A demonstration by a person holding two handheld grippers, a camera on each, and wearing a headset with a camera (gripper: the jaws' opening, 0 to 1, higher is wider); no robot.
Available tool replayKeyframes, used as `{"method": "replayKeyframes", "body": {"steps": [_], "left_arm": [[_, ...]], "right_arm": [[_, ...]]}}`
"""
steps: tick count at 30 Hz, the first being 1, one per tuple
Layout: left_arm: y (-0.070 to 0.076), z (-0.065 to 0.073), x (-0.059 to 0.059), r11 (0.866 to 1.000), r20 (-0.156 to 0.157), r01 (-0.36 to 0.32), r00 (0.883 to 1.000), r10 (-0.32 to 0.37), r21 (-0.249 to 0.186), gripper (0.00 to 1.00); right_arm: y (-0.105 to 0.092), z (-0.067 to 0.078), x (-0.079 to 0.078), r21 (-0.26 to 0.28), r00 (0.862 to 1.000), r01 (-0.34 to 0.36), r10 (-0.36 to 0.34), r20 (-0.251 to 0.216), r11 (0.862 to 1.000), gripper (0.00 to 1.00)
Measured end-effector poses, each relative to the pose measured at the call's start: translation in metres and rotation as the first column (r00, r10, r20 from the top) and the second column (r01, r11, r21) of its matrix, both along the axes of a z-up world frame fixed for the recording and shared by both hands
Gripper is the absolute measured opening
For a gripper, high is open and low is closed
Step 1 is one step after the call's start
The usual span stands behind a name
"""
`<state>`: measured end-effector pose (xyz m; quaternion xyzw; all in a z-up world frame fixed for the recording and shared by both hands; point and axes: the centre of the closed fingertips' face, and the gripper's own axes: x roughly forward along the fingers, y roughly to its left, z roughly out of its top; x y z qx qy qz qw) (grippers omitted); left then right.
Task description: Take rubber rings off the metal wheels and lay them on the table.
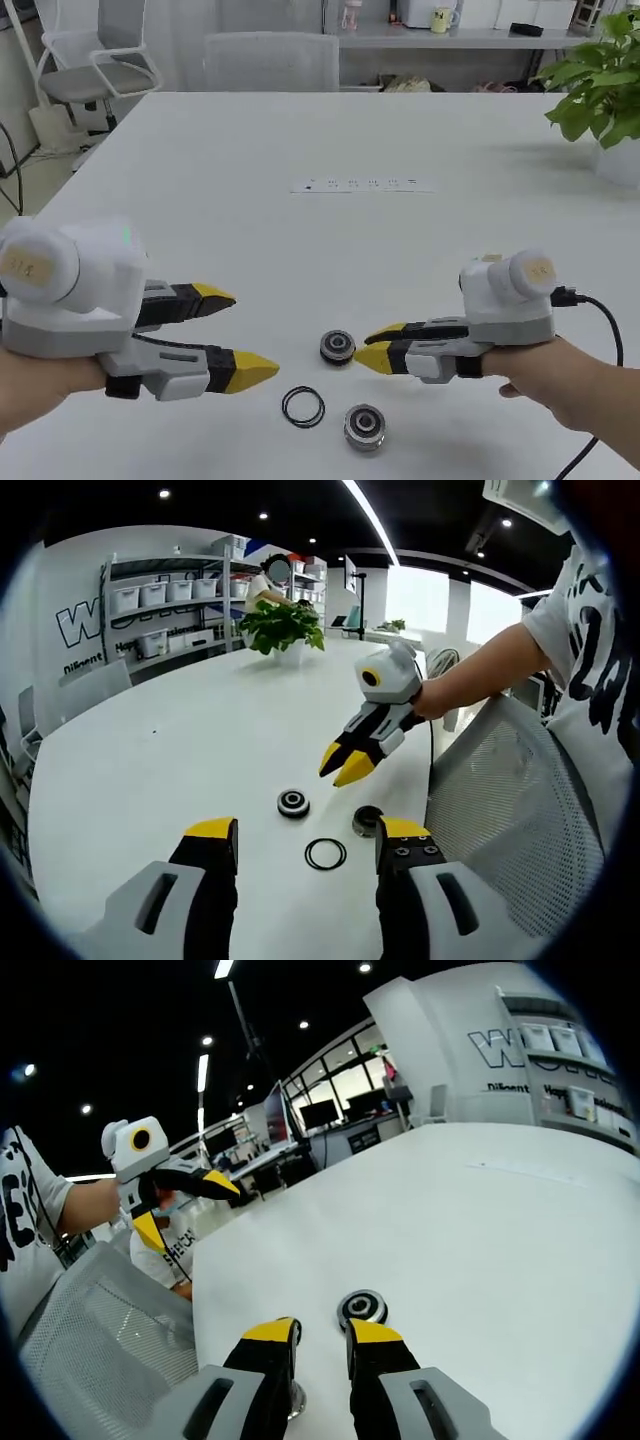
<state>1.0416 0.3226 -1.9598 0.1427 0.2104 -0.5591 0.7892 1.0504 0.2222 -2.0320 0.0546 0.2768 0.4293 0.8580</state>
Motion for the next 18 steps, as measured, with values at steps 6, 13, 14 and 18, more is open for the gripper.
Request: {"method": "replayKeyframes", "body": {"steps": [6,13,14,18], "left_arm": [[-0.006,0.000,0.007,1.000,0.006,0.011,1.000,-0.011,0.008,0.53],[-0.012,-0.004,0.015,1.000,0.008,0.020,1.000,-0.021,0.017,0.53],[-0.013,-0.004,0.016,1.000,0.008,0.022,1.000,-0.022,0.018,0.53],[-0.015,-0.009,0.020,0.999,0.006,0.027,1.000,-0.028,0.029,0.53]], "right_arm": [[-0.007,-0.002,0.004,-0.015,1.000,0.012,-0.012,0.013,1.000,0.20],[-0.011,-0.004,0.007,-0.036,1.000,0.013,-0.012,0.027,0.999,0.22],[-0.011,-0.004,0.007,-0.039,1.000,0.013,-0.012,0.029,0.999,0.22],[-0.014,-0.006,0.010,-0.051,0.999,0.014,-0.012,0.037,0.999,0.23]]}}
